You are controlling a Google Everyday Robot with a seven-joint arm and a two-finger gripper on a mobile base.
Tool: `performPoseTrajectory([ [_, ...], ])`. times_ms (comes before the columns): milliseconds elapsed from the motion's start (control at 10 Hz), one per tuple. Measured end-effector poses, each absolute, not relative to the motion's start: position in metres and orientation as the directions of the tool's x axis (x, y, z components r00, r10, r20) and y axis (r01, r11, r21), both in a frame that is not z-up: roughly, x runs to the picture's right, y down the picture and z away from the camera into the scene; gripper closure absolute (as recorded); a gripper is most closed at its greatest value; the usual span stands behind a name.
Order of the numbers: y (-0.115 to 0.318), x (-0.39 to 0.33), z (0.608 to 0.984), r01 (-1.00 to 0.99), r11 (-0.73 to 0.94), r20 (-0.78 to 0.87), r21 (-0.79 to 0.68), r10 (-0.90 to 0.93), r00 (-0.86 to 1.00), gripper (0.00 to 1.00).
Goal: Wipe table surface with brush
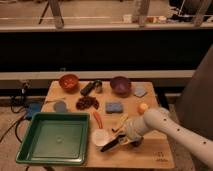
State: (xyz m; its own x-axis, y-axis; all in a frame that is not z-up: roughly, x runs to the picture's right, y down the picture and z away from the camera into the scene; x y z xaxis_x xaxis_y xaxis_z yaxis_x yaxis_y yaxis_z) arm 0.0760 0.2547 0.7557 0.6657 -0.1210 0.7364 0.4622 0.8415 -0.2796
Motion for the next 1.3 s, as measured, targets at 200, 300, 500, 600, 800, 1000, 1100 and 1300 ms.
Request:
performPoseTrajectory([
  [200,0.238,0.083,0.761,0.45,0.858,0.739,-0.25,-0.131,0.661,1.0],
  [300,0.226,0.09,0.762,0.437,0.869,0.738,-0.233,-0.135,0.661,1.0],
  [500,0.207,0.111,0.762,0.408,0.889,0.732,-0.208,-0.135,0.668,1.0],
  [600,0.199,0.125,0.761,0.393,0.897,0.726,-0.203,-0.132,0.675,1.0],
  [800,0.193,0.145,0.761,0.371,0.905,0.715,-0.207,-0.118,0.689,1.0],
  [1000,0.196,0.157,0.762,0.355,0.908,0.705,-0.223,-0.101,0.702,1.0],
  [1100,0.198,0.164,0.761,0.347,0.908,0.7,-0.234,-0.091,0.708,1.0],
  [1300,0.209,0.177,0.761,0.326,0.907,0.688,-0.268,-0.057,0.724,1.0],
])
